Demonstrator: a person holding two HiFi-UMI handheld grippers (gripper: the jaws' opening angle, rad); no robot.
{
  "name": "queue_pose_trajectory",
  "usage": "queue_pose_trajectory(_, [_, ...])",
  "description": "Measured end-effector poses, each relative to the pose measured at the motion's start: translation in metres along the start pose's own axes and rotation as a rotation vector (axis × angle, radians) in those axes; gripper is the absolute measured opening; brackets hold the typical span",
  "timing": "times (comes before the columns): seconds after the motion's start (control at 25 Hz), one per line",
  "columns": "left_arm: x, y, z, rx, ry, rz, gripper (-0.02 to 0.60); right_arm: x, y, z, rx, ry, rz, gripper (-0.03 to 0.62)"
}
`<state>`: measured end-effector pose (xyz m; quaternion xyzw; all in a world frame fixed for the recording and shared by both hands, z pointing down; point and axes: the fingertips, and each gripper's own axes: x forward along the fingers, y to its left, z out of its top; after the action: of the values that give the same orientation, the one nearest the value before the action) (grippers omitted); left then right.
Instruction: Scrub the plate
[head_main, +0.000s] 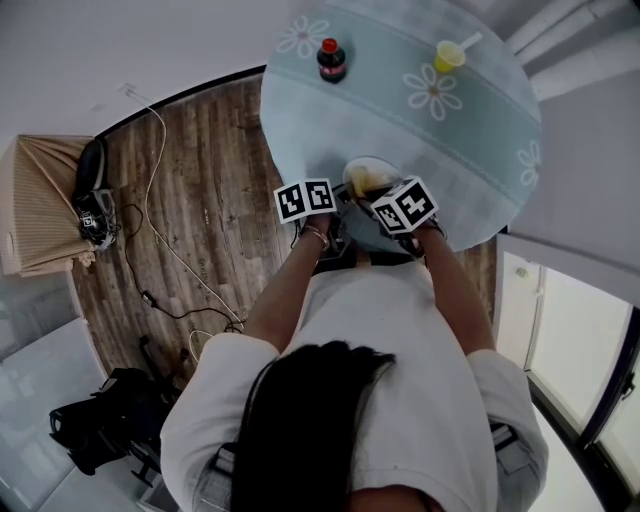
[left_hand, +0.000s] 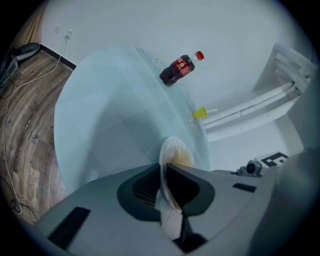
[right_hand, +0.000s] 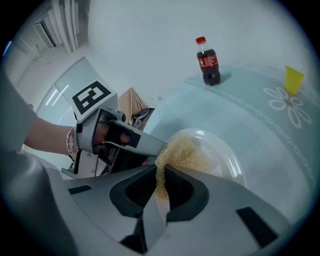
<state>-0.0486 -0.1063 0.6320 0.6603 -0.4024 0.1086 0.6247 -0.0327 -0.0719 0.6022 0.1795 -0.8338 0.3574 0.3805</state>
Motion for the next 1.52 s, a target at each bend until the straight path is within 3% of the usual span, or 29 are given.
queue_pose_trajectory(1.0, [-0.001,-0.001,0.0,0.005,-0.004,0.018,0.043,-0.008,0.008,-0.023,-0.082,0.011,-0.068,0.061])
queue_pose_trajectory(1.52, [-0.001,0.0,0.001,0.004,0.003,0.024,0.044,-0.021,0.006,-0.045,-0.057,0.007,-0.091,0.061])
